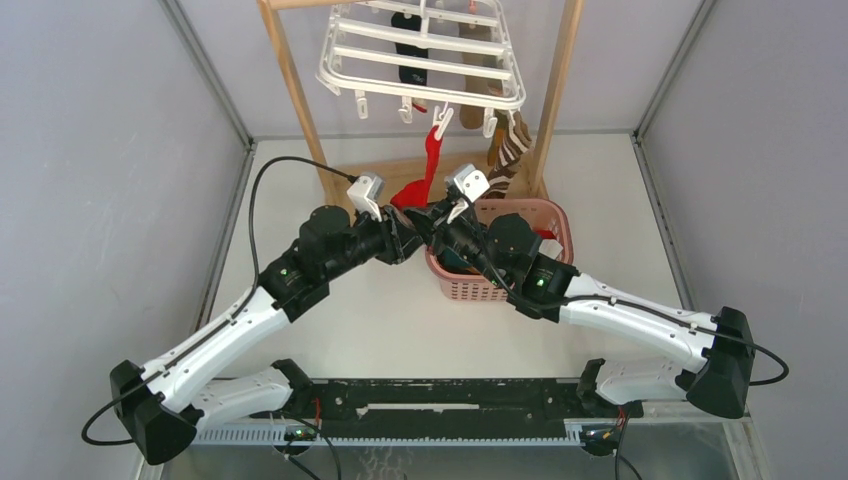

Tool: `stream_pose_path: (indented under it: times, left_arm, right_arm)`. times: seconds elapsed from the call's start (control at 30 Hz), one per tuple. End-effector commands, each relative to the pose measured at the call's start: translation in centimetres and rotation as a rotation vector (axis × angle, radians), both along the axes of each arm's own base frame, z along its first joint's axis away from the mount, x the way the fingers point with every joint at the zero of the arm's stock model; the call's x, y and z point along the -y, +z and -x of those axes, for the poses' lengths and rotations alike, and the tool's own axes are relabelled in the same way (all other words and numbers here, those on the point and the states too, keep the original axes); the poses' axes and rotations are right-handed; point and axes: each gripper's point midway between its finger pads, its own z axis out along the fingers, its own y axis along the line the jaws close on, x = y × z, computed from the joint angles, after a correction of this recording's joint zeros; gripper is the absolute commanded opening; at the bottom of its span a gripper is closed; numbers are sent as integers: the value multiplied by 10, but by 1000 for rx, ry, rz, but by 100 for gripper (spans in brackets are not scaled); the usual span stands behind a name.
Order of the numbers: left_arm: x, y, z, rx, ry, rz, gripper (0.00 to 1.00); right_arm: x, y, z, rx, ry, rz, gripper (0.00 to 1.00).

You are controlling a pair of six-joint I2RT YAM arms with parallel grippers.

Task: Remove the socks clipped to the hanger
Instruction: Adjust the hanger on the clothesline.

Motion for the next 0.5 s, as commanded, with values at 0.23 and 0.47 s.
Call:
stream_pose_path:
  times: [0.23,0.47]
  left_arm:
    - [-1,39,1,88,11,59,17]
    - [-10,41,4,94,37,60,17]
  right_arm:
    - [3,25,2,-6,0,-65,0]
    - [12,14,-7,-54,-37,-50,26]
